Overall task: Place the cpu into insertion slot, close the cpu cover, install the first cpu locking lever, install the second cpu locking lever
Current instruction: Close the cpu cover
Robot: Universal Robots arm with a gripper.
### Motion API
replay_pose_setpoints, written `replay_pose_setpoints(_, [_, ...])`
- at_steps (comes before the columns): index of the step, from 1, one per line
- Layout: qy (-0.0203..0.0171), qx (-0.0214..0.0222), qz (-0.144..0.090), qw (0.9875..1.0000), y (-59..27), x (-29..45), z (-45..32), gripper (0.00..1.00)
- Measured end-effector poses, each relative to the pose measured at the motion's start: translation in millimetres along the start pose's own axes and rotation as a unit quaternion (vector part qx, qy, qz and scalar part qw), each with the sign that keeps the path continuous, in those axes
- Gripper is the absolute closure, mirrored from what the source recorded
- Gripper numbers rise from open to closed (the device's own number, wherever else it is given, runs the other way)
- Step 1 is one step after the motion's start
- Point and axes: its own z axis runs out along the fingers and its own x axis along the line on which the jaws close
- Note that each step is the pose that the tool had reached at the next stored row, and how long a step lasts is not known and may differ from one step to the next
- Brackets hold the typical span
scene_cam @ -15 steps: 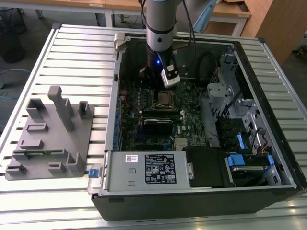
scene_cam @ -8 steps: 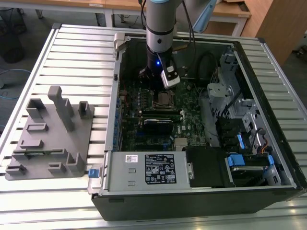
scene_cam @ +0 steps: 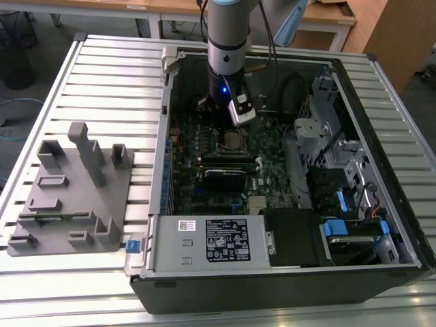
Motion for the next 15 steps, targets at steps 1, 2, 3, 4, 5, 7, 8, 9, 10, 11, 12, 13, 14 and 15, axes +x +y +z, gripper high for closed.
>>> replay_pose_setpoints(1, [0.0, -0.0001, 0.0, 1.0, 0.0, 0.2, 0.1, 0.9])
replay_pose_setpoints(2, [-0.0001, -0.0001, 0.0, 1.0, 0.0, 0.5, 0.1, 0.9])
replay_pose_setpoints(3, [-0.0001, -0.0001, 0.0, 1.0, 0.0, 0.7, 0.1, 0.9])
replay_pose_setpoints(4, [-0.0001, -0.0001, 0.0, 1.0, 0.0, 0.7, 0.2, 0.9])
replay_pose_setpoints(5, [-0.0001, -0.0001, 0.0, 1.0, -0.1, 0.7, 0.3, 0.9])
replay_pose_setpoints(7, [-0.0001, -0.0002, 0.0, 1.0, 0.0, 0.8, 1.2, 0.9])
replay_pose_setpoints(8, [-0.0001, -0.0001, 0.0, 1.0, -0.1, 0.9, 1.5, 0.9])
replay_pose_setpoints(9, [-0.0001, 0.0, 0.0, 1.0, -0.1, 0.9, 1.6, 0.9])
replay_pose_setpoints(10, [0.0, 0.0, 0.0, 1.0, -0.1, 0.9, 1.6, 0.9])
replay_pose_setpoints(11, [0.0, 0.0001, 0.0, 1.0, -0.1, 0.9, 1.6, 0.9])
replay_pose_setpoints(12, [-0.0001, 0.0, 0.0, 1.0, -0.1, 0.9, 1.7, 0.9])
replay_pose_setpoints(13, [-0.0001, -0.0001, 0.0, 1.0, -0.1, 0.9, 1.8, 0.9])
replay_pose_setpoints(14, [-0.0001, -0.0001, 0.0, 1.0, -0.1, 0.9, 1.8, 0.9])
replay_pose_setpoints(15, [-0.0001, -0.0001, 0.0, 1.0, -0.1, 0.9, 2.1, 0.9])
